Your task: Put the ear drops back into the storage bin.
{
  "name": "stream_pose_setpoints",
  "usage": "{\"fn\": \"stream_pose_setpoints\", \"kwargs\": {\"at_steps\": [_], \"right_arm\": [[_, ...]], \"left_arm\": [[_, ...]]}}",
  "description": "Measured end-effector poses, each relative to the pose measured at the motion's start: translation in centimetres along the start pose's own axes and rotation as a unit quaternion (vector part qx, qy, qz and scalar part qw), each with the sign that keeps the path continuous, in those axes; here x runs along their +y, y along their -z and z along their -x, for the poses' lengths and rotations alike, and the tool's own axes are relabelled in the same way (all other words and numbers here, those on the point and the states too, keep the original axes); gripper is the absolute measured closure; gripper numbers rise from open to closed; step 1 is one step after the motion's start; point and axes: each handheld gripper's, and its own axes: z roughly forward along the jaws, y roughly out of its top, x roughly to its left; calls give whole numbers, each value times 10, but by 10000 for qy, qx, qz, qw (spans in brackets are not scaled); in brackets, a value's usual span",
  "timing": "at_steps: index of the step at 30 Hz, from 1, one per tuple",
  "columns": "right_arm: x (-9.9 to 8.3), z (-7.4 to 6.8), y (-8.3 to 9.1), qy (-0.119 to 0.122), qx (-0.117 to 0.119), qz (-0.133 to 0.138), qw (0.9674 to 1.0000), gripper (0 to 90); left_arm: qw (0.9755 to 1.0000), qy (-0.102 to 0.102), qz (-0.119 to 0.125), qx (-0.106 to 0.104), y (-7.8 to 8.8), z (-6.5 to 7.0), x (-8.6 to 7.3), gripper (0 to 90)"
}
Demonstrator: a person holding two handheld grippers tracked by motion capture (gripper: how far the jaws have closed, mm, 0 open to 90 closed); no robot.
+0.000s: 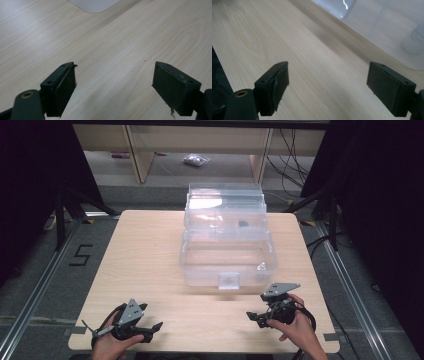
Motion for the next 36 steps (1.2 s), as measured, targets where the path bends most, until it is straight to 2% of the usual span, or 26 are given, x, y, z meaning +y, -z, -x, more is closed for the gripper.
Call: {"fn": "stream_pose_setpoints", "kwargs": {"at_steps": [1,4,6,7,15,16,18,19,21,22,24,26,27,28,29,30,35,36], "right_arm": [[0,0,0,0,0,0,10000,188],[-5,-1,0,-1,-20,-87,10000,187],[-6,-1,-1,3,-4,-29,10000,186],[-8,-1,0,-22,5,-108,9999,186],[-16,-4,-1,-168,-18,-140,9998,184],[-18,-3,-2,-83,-9,-122,9999,182],[-20,-4,-2,-103,-20,-132,9999,180],[-20,-5,-1,-135,25,-225,9997,180],[-22,-4,-2,-79,-4,-153,9999,179],[-23,-4,0,-69,-28,-264,9996,177],[-26,-4,-1,-16,-52,-199,9998,175],[-26,-5,0,-93,-15,-274,9996,175],[-29,-5,-1,17,-31,-311,9995,174],[-31,-5,-3,68,-70,-229,9997,174],[-31,-5,-2,90,-61,-322,9994,174],[-32,-5,-2,63,-65,-349,9993,174],[-33,-5,-3,131,-57,-247,9996,174],[-33,-5,-1,60,-91,-319,9994,175]], "left_arm": [[10000,-45,5,19,0,-1,0,180],[10000,40,25,35,0,0,0,180],[10000,42,29,35,0,0,0,180],[10000,46,30,33,0,1,0,180],[10000,2,5,30,0,0,0,180],[10000,0,12,29,0,0,0,180],[10000,49,66,-13,-1,1,0,180],[10000,-8,6,19,0,0,0,180],[10000,45,63,-12,-1,1,0,180],[10000,41,64,-11,-1,1,0,180],[10000,-17,3,22,0,0,0,180],[10000,30,67,-10,-1,1,0,180],[10000,27,67,-13,-1,1,0,180],[10000,27,67,-13,-1,1,0,180],[10000,36,62,-14,-1,1,0,180],[9999,55,124,-19,-1,1,-1,180],[9999,46,126,-16,-1,1,-1,180],[9999,46,129,-17,-1,1,-1,180]]}}
